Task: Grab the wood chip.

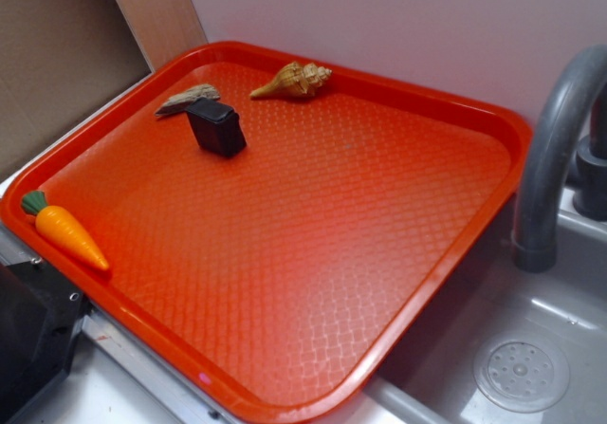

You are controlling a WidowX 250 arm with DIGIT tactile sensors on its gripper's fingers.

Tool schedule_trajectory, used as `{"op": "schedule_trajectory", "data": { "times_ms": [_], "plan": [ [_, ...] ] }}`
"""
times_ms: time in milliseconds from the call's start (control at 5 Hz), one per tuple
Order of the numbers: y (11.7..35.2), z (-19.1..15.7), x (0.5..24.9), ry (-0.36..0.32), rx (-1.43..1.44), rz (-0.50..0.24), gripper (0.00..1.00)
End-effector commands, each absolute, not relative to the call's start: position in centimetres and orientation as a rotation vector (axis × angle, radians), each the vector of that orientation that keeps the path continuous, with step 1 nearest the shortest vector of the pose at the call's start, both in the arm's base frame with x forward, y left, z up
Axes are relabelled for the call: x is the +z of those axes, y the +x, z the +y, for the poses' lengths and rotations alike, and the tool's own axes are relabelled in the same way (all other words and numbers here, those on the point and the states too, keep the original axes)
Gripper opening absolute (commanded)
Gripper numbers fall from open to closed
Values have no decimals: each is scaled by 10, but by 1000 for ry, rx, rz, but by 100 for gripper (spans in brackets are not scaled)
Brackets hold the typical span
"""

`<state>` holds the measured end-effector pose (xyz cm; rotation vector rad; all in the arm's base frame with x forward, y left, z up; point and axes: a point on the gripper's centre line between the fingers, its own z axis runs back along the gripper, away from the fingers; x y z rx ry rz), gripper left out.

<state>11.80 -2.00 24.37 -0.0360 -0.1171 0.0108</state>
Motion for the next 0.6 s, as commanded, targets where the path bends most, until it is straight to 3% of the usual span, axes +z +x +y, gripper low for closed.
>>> {"op": "schedule_trajectory", "data": {
  "times_ms": [0, 200, 400],
  "plan": [
    [118, -20, 244, -36, 11, -117, 100],
    [143, 4, 226, -126, -52, -128, 100],
    [169, 28, 210, -169, -128, -139, 100]
  ]
}}
